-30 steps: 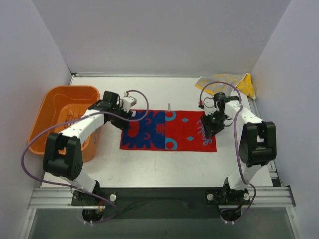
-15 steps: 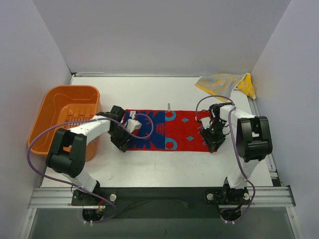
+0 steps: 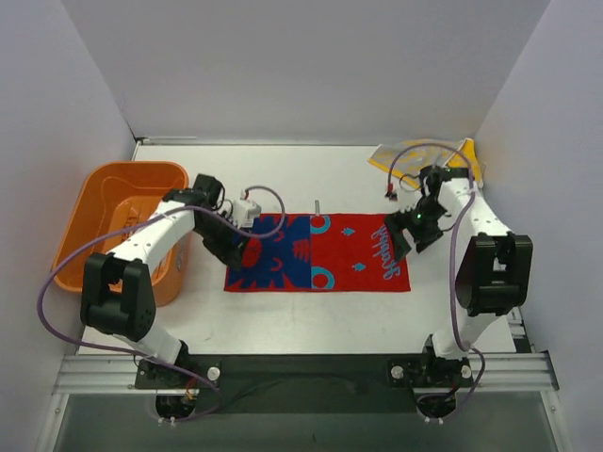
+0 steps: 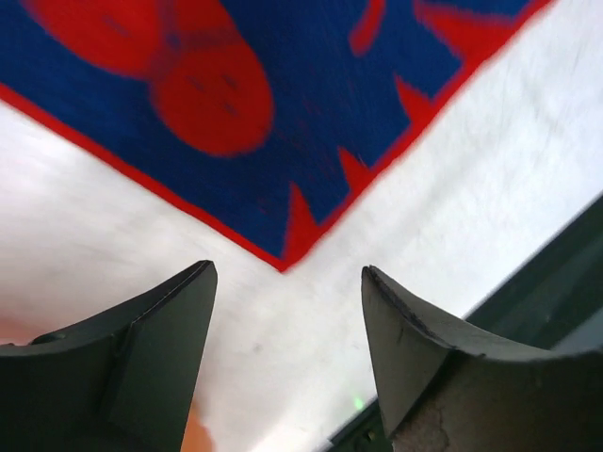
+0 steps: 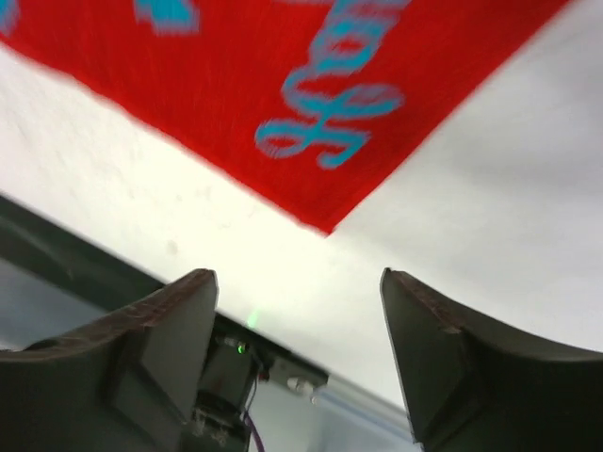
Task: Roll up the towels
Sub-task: Flatten the towel
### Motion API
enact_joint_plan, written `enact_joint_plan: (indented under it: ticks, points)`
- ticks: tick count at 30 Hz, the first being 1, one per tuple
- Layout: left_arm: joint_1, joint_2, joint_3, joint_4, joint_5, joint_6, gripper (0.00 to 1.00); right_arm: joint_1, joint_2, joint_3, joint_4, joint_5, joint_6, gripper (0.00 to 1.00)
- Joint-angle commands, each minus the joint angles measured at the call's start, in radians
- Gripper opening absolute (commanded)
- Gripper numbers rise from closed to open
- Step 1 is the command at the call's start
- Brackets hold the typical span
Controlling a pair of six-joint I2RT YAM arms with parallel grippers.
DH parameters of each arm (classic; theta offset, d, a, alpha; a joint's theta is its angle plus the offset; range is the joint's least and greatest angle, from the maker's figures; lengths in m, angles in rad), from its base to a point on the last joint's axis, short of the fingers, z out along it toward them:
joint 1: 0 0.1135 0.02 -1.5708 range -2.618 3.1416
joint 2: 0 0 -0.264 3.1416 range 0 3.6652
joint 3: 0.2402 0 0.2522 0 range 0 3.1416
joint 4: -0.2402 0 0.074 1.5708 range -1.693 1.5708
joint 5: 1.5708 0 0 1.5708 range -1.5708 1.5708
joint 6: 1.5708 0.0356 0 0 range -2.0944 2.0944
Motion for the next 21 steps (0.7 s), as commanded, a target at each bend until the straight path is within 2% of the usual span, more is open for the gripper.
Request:
enact_joint_plan:
  ticks: [1, 2, 3, 11, 13, 21]
  points:
    - [0.045, 0.003, 0.196, 0.011, 0.076, 0.001, 0.74, -0.044, 0.038, 0.189, -0.054, -0.099, 0.027, 0.77]
    - [0.060, 0.043, 0.228, 0.034, 0.065, -0.011, 0.75, -0.073, 0.066, 0.271, -0.049, -0.096, 0.062, 0.83]
    - [0.072, 0.064, 0.254, 0.048, 0.059, -0.024, 0.75, -0.080, 0.093, 0.322, -0.034, -0.087, 0.079, 0.83]
    - [0.108, 0.293, 0.468, 0.209, -0.100, -0.183, 0.70, -0.087, 0.397, 0.640, 0.064, 0.013, 0.188, 0.54]
    - [0.109, 0.331, 0.526, 0.212, -0.104, -0.202, 0.69, -0.085, 0.472, 0.710, 0.069, 0.015, 0.207, 0.52]
    - [0.115, 0.482, 0.635, 0.214, -0.165, -0.242, 0.69, -0.062, 0.581, 0.757, 0.095, 0.036, 0.195, 0.49]
